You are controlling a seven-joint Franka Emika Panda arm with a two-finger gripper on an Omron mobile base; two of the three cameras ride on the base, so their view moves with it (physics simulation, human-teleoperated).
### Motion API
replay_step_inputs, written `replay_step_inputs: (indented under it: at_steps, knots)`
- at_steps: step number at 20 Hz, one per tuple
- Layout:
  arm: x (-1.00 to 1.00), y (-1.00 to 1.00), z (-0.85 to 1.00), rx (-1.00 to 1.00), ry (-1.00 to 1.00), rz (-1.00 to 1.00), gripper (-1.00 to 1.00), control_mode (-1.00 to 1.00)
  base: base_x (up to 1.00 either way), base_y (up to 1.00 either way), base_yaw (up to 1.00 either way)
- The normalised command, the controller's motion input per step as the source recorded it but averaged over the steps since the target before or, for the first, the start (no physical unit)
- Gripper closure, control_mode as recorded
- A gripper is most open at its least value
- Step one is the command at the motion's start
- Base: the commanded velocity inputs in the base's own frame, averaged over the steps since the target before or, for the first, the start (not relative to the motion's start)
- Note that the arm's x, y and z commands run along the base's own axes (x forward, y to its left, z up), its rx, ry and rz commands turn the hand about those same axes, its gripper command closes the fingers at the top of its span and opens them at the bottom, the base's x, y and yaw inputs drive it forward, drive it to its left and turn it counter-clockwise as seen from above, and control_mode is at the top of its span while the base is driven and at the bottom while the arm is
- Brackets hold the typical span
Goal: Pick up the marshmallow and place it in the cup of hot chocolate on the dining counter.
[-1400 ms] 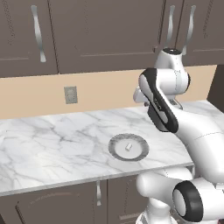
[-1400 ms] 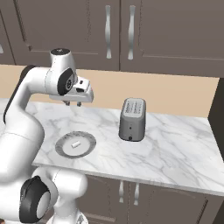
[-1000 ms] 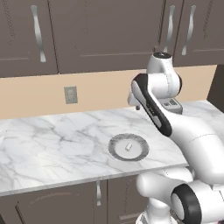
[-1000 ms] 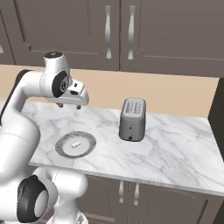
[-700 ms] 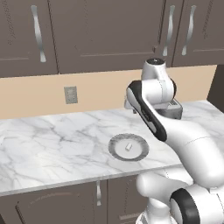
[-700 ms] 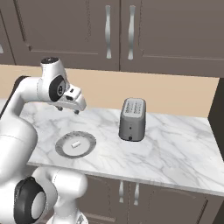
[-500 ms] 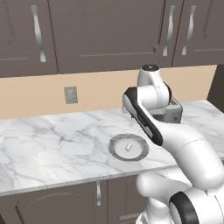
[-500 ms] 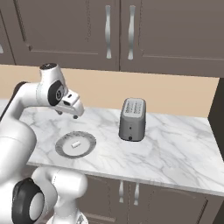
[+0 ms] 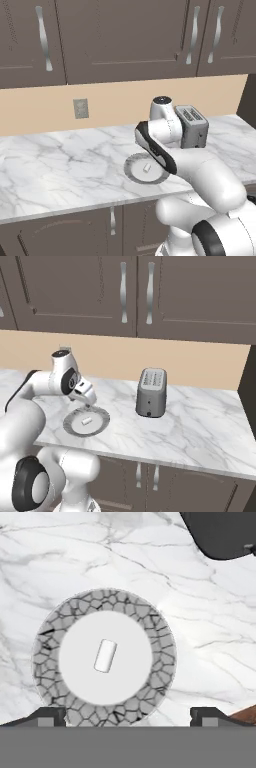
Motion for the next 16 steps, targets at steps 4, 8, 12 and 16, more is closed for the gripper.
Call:
replay_step_inputs:
  at_steps: [4,8,12,16]
  knots:
    - [0.18,0.09,-0.64,0.01,0.02,-0.08,-1.00,-1.00,0.00,0.00,0.00]
    - [0.23,0.12,-0.51,0.00,0.03,-0.08,-1.00,-1.00,0.00,0.00,0.00]
    - [0.24,0.06,-0.41,0.00,0.03,-0.08,-1.00,-1.00,0.00,0.00,0.00]
    - [0.30,0.00,-0.35,0.01,0.02,-0.09,-1.00,-1.00,0.00,0.00,0.00]
